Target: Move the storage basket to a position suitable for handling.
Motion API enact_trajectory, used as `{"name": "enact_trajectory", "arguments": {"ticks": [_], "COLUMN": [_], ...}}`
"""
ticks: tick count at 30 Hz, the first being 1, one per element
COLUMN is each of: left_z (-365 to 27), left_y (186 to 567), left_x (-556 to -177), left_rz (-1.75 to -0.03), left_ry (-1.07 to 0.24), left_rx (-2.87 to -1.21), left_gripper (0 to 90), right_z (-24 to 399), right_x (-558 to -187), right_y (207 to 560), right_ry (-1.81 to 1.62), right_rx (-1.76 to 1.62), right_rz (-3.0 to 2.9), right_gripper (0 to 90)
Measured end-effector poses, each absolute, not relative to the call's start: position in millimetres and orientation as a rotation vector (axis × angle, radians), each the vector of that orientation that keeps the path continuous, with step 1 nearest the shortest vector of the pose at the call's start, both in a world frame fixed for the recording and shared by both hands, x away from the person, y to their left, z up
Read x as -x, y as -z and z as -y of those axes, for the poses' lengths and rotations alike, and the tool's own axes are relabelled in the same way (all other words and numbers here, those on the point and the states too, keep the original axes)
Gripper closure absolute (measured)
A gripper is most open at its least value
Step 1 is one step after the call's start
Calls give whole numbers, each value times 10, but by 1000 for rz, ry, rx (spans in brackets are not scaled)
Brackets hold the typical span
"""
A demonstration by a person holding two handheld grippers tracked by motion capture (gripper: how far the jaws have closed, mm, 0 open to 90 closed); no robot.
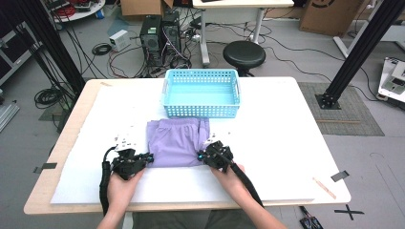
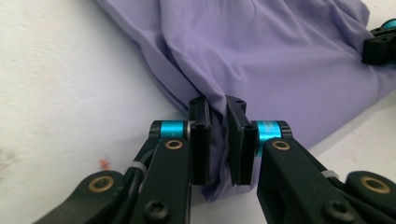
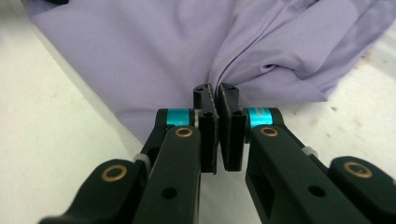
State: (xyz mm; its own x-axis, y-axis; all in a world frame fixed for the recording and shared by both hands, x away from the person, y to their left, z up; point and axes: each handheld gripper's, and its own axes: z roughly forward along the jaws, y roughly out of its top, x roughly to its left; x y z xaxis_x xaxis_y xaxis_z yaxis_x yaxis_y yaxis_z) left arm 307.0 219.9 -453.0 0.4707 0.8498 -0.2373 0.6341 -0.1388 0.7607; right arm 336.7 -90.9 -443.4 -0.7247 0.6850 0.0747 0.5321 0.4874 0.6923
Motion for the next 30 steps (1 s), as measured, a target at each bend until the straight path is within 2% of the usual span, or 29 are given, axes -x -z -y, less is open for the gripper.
{"name": "enact_trajectory", "arguments": {"ticks": [14, 30], "left_z": [-1521, -1296], "left_y": [4536, 4532], "left_x": [-3140, -2808], "left_rz": [-1107, -987], "left_ry": [-199, -199], "left_rx": [-1926, -1987], "left_gripper": [822, 822], "right_z": [1628, 1978], "right_x": [-3182, -2772], "right_y": [4380, 4408], "right_ry": [-1030, -1082], "right_rx": [-1138, -1152], "right_rz": [-2438, -2421], "right_gripper": [884, 883]}}
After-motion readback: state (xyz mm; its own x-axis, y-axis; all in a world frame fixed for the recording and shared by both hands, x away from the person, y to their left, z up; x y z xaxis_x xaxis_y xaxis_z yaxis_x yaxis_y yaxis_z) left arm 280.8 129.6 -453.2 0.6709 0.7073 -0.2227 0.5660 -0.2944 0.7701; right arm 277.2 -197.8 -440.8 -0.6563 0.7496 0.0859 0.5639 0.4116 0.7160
